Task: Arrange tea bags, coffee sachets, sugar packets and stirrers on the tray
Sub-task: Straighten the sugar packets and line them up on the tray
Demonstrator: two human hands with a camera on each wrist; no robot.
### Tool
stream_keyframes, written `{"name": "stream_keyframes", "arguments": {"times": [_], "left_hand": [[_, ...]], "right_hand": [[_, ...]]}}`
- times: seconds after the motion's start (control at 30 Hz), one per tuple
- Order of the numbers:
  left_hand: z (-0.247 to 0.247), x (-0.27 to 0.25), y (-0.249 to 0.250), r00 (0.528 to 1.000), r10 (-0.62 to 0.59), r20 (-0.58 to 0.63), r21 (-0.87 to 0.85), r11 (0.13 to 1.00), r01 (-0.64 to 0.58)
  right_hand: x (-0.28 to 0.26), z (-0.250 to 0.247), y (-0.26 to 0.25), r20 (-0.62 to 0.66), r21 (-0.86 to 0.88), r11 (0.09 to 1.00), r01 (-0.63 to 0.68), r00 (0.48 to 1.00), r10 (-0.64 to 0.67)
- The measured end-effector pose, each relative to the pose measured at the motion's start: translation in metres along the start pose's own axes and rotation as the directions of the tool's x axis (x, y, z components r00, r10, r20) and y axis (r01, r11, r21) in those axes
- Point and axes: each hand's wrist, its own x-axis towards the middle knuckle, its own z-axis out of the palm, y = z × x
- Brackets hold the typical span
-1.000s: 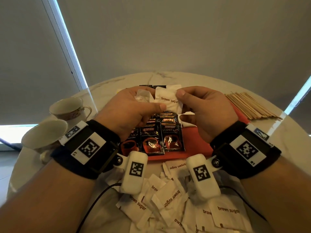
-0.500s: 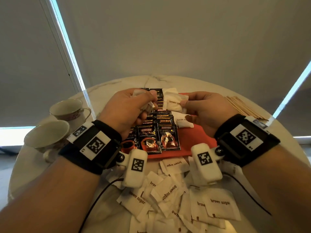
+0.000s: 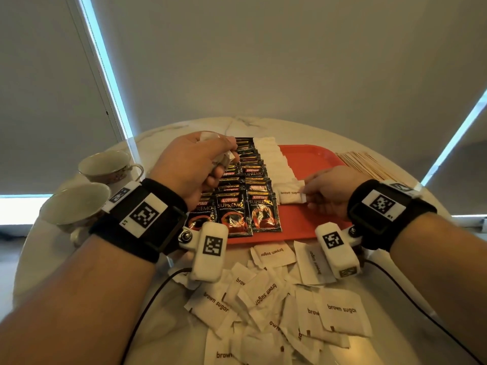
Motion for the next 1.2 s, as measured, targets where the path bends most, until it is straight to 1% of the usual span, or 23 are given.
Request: {"name": "stream_keyframes", "arguments": {"times": [0.13, 0.27, 0.3, 0.37, 0.43, 0.47, 0.6, 0.67, 0.77, 0.83, 0.93, 1.03, 1.2], "left_hand": [[0.001, 0.0, 0.0, 1.0, -0.004, 0.004, -0.003, 1.0, 0.004], [0.0, 0.001, 0.0, 1.0, -0.005, 0.004, -0.008, 1.0, 0.005], [0.0, 0.001, 0.0, 1.0, -0.003, 0.004, -0.006, 1.0, 0.003], [0.0, 0.001, 0.0, 1.0, -0.006, 0.003, 0.0, 1.0, 0.006], [0.001, 0.0, -0.001, 1.0, -0.014, 0.004, -0.004, 1.0, 0.014], [0.002, 0.0, -0.001, 1.0, -0.02, 0.004, -0.009, 1.0, 0.02], [0.002, -0.001, 0.0, 0.999, -0.046, -0.012, -0.025, 0.999, 0.045], [0.002, -0.001, 0.0, 0.999, -0.049, -0.012, -0.027, 0.998, 0.049], [0.003, -0.001, 0.0, 0.998, -0.053, -0.015, -0.023, 0.998, 0.053], [0.003, -0.002, 0.001, 0.998, -0.056, -0.018, -0.021, 0.998, 0.055], [0.005, -0.003, 0.001, 0.998, -0.066, -0.021, -0.035, 0.997, 0.065], [0.005, -0.004, 0.002, 0.996, -0.078, -0.03, -0.043, 0.996, 0.077], [0.005, -0.004, 0.003, 0.995, -0.097, -0.036, -0.06, 0.994, 0.094]], "right_hand": [[-0.004, 0.0, 0.003, -0.011, 0.05, 0.997, 0.05, 0.999, -0.049], [-0.007, 0.0, 0.008, -0.093, 0.102, 0.986, 0.13, 0.988, -0.121], [-0.009, 0.0, 0.008, -0.096, 0.111, 0.984, 0.14, 0.987, -0.13], [-0.012, 0.002, 0.009, -0.026, 0.114, 0.985, 0.126, 0.992, -0.124], [-0.015, 0.007, 0.008, 0.069, 0.1, 0.992, 0.073, 0.994, -0.081], [-0.016, 0.009, 0.008, 0.092, 0.091, 0.995, 0.049, 0.994, -0.058], [-0.011, 0.01, 0.007, 0.096, 0.104, 0.994, 0.036, 0.994, -0.046], [-0.01, 0.009, 0.008, 0.065, 0.141, 0.988, 0.067, 0.995, -0.077], [-0.006, 0.008, 0.009, -0.07, 0.275, 0.945, 0.174, 0.984, -0.161], [-0.002, 0.009, 0.008, -0.122, 0.338, 0.917, 0.211, 0.976, -0.179], [0.005, 0.016, 0.008, -0.064, 0.405, 0.892, 0.199, 0.98, -0.19], [0.008, 0.021, 0.008, -0.009, 0.409, 0.893, 0.186, 0.98, -0.2], [0.018, 0.015, 0.003, -0.015, 0.424, 0.888, 0.178, 0.982, -0.189]]}}
